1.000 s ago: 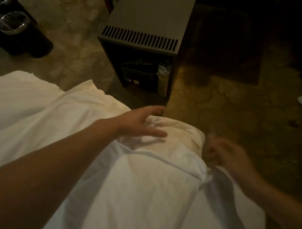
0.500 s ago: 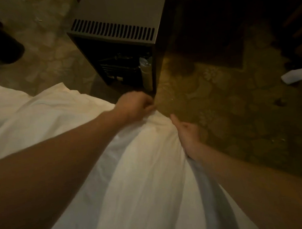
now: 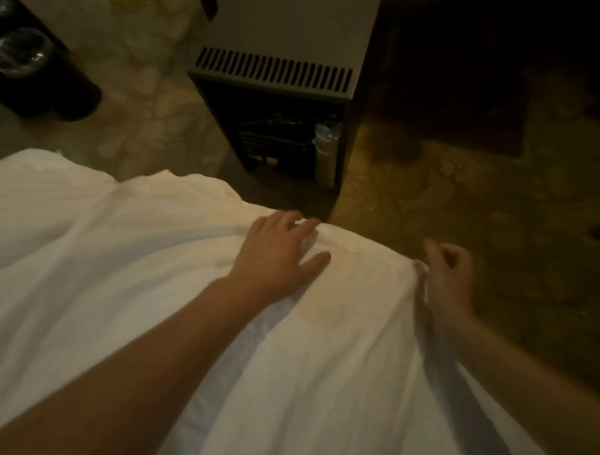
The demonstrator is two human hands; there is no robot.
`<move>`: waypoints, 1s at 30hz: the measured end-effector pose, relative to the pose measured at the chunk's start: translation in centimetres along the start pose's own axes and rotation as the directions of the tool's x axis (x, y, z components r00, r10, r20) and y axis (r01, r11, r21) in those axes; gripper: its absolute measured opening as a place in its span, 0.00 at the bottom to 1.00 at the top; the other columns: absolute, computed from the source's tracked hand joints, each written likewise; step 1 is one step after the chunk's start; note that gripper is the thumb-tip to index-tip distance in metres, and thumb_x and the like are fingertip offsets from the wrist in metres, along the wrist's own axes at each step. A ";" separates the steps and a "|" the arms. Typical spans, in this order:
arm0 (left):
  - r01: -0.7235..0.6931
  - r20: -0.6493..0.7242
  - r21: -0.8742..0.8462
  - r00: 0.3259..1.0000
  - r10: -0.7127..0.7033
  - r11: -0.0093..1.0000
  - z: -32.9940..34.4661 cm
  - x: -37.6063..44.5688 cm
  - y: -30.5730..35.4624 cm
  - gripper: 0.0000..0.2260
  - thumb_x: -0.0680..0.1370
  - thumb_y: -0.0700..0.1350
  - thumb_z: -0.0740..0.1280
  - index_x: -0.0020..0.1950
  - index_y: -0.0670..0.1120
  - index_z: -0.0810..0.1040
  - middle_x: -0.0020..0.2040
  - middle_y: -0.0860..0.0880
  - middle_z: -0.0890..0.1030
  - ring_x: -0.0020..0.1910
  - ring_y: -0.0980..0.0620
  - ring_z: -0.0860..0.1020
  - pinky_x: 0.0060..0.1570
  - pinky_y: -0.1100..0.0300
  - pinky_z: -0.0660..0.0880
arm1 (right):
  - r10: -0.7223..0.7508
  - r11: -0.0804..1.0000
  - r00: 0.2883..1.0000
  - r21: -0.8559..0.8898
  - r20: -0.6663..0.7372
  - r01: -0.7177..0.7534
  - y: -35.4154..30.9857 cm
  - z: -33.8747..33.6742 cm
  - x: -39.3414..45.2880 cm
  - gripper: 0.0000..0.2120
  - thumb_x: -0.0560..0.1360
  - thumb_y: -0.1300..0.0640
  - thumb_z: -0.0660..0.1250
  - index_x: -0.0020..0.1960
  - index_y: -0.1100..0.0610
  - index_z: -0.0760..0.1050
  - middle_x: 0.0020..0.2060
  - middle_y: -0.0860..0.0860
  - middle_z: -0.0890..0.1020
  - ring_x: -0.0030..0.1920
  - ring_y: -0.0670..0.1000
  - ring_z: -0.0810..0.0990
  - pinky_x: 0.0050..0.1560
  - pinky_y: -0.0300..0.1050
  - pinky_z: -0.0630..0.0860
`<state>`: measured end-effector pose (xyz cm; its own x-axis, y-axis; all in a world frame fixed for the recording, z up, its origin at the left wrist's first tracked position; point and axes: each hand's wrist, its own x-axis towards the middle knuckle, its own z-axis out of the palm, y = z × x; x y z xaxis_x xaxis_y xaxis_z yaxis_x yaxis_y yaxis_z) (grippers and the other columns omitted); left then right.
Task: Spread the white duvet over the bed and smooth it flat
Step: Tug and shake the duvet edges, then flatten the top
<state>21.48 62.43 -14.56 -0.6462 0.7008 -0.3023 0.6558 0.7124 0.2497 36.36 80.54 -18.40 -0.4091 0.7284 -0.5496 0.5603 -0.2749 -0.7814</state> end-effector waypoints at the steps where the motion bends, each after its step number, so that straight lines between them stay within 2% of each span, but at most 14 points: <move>1: 0.028 0.033 -0.011 0.999 -0.028 1.000 0.6 -1.1 -0.3 0.27 0.80 0.67 0.51 0.77 0.58 0.60 0.77 0.52 0.63 0.76 0.50 0.59 0.75 0.51 0.53 | -0.234 0.969 0.968 -0.056 0.094 0.240 -0.8 0.5 -3.7 0.10 0.81 0.52 0.62 0.61 0.51 0.73 0.53 0.47 0.79 0.57 0.49 0.78 0.51 0.43 0.74; 3: 0.030 0.103 0.072 0.994 -0.037 0.997 2.3 -3.2 -1.3 0.31 0.78 0.67 0.38 0.79 0.57 0.53 0.80 0.51 0.56 0.78 0.50 0.51 0.77 0.50 0.44 | -0.603 0.662 0.688 -0.228 0.405 0.714 0.2 2.7 -7.6 0.16 0.80 0.55 0.64 0.67 0.53 0.72 0.59 0.39 0.76 0.64 0.37 0.72 0.65 0.46 0.67; 4: 0.017 0.118 0.173 0.992 -0.038 0.985 3.0 -4.3 -2.6 0.33 0.77 0.67 0.32 0.79 0.56 0.51 0.80 0.50 0.53 0.79 0.49 0.49 0.77 0.49 0.41 | -0.633 0.466 0.522 -0.257 0.572 0.846 1.8 3.2 -8.0 0.18 0.80 0.52 0.64 0.68 0.54 0.72 0.61 0.38 0.74 0.67 0.35 0.66 0.71 0.44 0.59; 7: 0.185 0.030 0.436 0.975 -0.220 0.880 1.8 -6.8 -9.1 0.33 0.78 0.60 0.30 0.80 0.51 0.49 0.81 0.45 0.51 0.79 0.44 0.46 0.75 0.45 0.38 | -0.404 0.290 0.530 -0.445 0.746 0.847 5.6 2.4 -4.2 0.27 0.84 0.44 0.41 0.71 0.56 0.68 0.70 0.44 0.71 0.72 0.45 0.66 0.77 0.47 0.45; 8: 0.281 -0.019 0.469 0.951 -0.309 0.837 0.5 -7.5 -11.0 0.31 0.79 0.59 0.31 0.81 0.51 0.47 0.81 0.44 0.48 0.79 0.43 0.44 0.75 0.43 0.38 | -0.342 0.027 0.595 -0.626 0.727 0.780 4.1 1.8 -2.5 0.33 0.82 0.42 0.34 0.71 0.55 0.68 0.71 0.51 0.70 0.72 0.53 0.67 0.77 0.55 0.51; 10: 0.452 -0.129 0.426 0.888 -0.441 0.784 -2.6 -8.7 -13.0 0.29 0.81 0.59 0.36 0.80 0.52 0.47 0.81 0.45 0.46 0.79 0.44 0.42 0.75 0.42 0.37 | -0.205 0.170 0.896 -0.887 0.394 0.429 2.5 0.2 -1.3 0.34 0.80 0.42 0.37 0.69 0.58 0.70 0.70 0.59 0.71 0.70 0.61 0.68 0.73 0.60 0.60; 12: 0.496 -0.308 0.274 0.857 -0.413 0.824 -5.6 -10.2 -12.3 0.26 0.83 0.59 0.42 0.80 0.54 0.52 0.80 0.46 0.51 0.79 0.45 0.48 0.76 0.43 0.42 | -0.532 0.277 0.743 -0.746 0.407 0.606 0.3 1.1 -4.9 0.28 0.79 0.46 0.46 0.66 0.60 0.73 0.65 0.60 0.76 0.66 0.60 0.72 0.71 0.59 0.61; 14: 0.384 -0.447 0.056 0.835 -0.320 0.922 -6.7 -13.1 -10.2 0.23 0.83 0.56 0.48 0.79 0.54 0.59 0.79 0.49 0.59 0.78 0.48 0.55 0.77 0.47 0.48 | -0.666 0.232 0.543 -0.550 0.511 0.802 0.0 5.0 -10.8 0.22 0.79 0.49 0.53 0.66 0.58 0.74 0.64 0.57 0.77 0.65 0.57 0.72 0.73 0.54 0.56; 18: 0.192 -0.087 0.267 0.981 -0.174 0.944 0.0 -22.4 -12.2 0.25 0.83 0.60 0.44 0.80 0.55 0.55 0.80 0.49 0.56 0.79 0.47 0.53 0.76 0.47 0.51 | -0.526 -0.017 0.245 -0.297 0.815 0.955 4.8 12.5 -20.9 0.23 0.80 0.46 0.53 0.71 0.52 0.72 0.71 0.53 0.72 0.71 0.57 0.69 0.73 0.58 0.57; 20: 0.301 -0.029 0.351 0.950 -0.311 0.887 2.4 -26.2 -17.2 0.26 0.82 0.61 0.43 0.79 0.55 0.55 0.79 0.47 0.59 0.77 0.45 0.58 0.73 0.47 0.55 | -0.469 -0.114 0.259 -0.349 0.844 0.930 6.8 12.4 -19.6 0.25 0.80 0.44 0.52 0.74 0.51 0.68 0.74 0.54 0.67 0.74 0.57 0.65 0.74 0.56 0.57; 22: 0.484 -0.108 0.348 0.872 -0.478 0.803 3.1 -28.1 -20.0 0.27 0.81 0.61 0.43 0.79 0.55 0.55 0.79 0.46 0.58 0.78 0.46 0.56 0.74 0.48 0.52 | -0.466 -0.118 0.378 -0.479 0.800 0.870 8.6 9.9 -17.5 0.27 0.80 0.44 0.53 0.76 0.54 0.64 0.76 0.57 0.64 0.75 0.59 0.62 0.76 0.56 0.56; 25: 0.687 -0.146 0.126 0.726 -0.672 0.715 2.6 -27.8 -18.1 0.26 0.83 0.59 0.44 0.80 0.55 0.49 0.81 0.46 0.47 0.79 0.46 0.47 0.76 0.49 0.43 | -0.475 -0.075 0.566 -0.672 0.674 0.737 9.5 5.4 -17.3 0.30 0.78 0.45 0.52 0.75 0.61 0.65 0.73 0.62 0.65 0.72 0.63 0.63 0.73 0.59 0.59; 27: 0.629 -0.276 -0.035 0.741 -0.612 0.777 2.0 -27.9 -13.4 0.24 0.83 0.57 0.48 0.79 0.52 0.56 0.80 0.45 0.53 0.79 0.45 0.52 0.76 0.48 0.46 | -0.519 0.013 0.634 -0.737 0.573 0.676 8.9 4.9 -19.8 0.32 0.76 0.48 0.49 0.71 0.67 0.68 0.70 0.68 0.67 0.69 0.67 0.65 0.69 0.65 0.62; 30: 0.286 -0.438 0.033 0.865 -0.243 0.958 3.8 -30.9 -6.7 0.23 0.82 0.52 0.53 0.75 0.48 0.67 0.76 0.44 0.65 0.75 0.44 0.63 0.75 0.48 0.54 | -0.649 0.030 0.427 -0.540 0.629 0.841 9.1 9.6 -27.2 0.28 0.74 0.54 0.51 0.65 0.70 0.73 0.67 0.70 0.70 0.69 0.66 0.66 0.69 0.64 0.61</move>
<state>38.54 35.91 -10.36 -0.8896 0.4496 0.0807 0.4565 0.8813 0.1221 45.71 52.18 -13.41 -0.9917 0.0948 0.0866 0.0617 0.9434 -0.3259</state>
